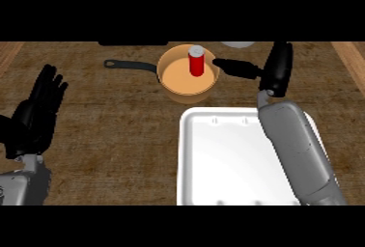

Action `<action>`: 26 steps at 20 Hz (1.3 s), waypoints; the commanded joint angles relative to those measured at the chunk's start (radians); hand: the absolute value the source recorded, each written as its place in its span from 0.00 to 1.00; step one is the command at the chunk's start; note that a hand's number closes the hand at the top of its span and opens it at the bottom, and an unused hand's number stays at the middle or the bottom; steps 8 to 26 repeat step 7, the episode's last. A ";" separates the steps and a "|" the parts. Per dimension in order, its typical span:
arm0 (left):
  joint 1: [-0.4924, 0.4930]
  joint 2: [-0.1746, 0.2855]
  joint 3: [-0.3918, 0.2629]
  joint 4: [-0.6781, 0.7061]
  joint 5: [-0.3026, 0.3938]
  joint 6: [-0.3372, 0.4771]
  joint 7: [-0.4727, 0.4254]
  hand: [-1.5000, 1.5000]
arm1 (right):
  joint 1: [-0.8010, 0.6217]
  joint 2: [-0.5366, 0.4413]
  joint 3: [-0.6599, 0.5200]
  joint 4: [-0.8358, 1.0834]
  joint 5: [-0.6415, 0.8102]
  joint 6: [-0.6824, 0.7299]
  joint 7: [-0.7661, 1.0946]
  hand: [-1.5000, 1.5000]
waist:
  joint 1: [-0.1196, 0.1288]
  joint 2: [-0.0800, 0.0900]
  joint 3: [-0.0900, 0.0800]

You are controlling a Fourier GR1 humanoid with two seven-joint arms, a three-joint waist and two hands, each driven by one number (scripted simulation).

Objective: Pick the can from the tray and place it in the pot

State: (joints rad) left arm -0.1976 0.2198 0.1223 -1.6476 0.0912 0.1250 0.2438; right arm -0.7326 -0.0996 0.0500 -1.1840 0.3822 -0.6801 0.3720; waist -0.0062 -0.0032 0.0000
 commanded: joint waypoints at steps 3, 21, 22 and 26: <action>-0.005 -0.039 -0.019 0.041 -0.036 0.011 -0.049 0.50 | 0.138 -0.039 0.005 -0.194 0.016 0.074 0.047 0.00 | 0.004 0.002 0.000; 0.017 0.003 0.023 -0.019 -0.006 -0.017 0.008 0.50 | 0.250 -0.066 0.011 -0.341 0.012 0.134 0.100 0.00 | 0.003 0.000 0.000; 0.017 0.003 0.023 -0.019 -0.006 -0.017 0.008 0.50 | 0.250 -0.066 0.011 -0.341 0.012 0.134 0.100 0.00 | 0.003 0.000 0.000; 0.017 0.003 0.023 -0.019 -0.006 -0.017 0.008 0.50 | 0.250 -0.066 0.011 -0.341 0.012 0.134 0.100 0.00 | 0.003 0.000 0.000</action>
